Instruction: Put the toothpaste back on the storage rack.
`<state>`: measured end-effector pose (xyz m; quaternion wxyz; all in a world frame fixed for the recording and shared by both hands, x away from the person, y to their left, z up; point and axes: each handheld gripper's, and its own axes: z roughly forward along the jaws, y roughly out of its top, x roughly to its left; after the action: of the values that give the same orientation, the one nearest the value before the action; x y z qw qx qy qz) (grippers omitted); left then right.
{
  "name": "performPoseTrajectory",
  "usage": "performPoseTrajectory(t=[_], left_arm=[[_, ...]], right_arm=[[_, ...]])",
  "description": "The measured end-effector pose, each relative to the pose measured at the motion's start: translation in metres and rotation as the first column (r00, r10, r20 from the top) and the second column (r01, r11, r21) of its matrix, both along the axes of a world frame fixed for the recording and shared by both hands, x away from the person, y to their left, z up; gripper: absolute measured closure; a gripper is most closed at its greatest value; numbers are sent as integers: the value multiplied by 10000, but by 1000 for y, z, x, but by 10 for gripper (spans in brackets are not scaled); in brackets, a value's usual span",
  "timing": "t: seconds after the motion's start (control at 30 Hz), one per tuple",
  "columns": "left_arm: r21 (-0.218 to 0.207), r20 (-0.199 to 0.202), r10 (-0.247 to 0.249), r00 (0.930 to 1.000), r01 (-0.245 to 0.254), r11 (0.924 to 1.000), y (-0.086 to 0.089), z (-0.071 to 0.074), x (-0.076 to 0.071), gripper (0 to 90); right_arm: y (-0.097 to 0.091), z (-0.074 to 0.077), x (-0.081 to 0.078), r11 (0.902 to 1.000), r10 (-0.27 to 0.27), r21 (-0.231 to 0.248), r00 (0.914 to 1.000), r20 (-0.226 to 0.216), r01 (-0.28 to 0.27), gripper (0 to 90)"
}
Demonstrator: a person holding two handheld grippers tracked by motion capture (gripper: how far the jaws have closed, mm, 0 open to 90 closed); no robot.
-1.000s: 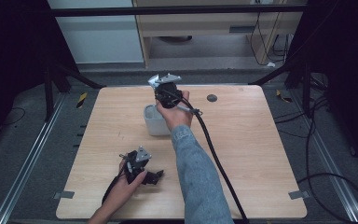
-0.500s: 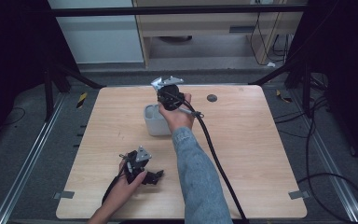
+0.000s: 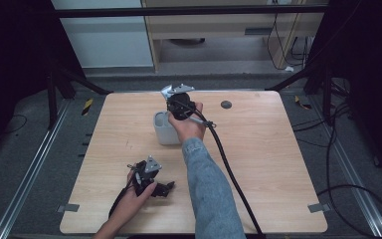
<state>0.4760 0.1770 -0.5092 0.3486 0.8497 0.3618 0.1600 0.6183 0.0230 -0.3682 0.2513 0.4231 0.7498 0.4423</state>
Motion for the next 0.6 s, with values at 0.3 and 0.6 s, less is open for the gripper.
performPoseTrajectory(t=[0.3,0.6], left_arm=[[-1,-2,0,10000,0,10000,0,0,0,0],[0,1,1,10000,-1,10000,0,0,0,0]], right_arm=[[2,-9,-1,10000,15,-88,9999,-151,-17,792],[1,-13,-1,9999,-3,-168,9996,-274,-2,792]])
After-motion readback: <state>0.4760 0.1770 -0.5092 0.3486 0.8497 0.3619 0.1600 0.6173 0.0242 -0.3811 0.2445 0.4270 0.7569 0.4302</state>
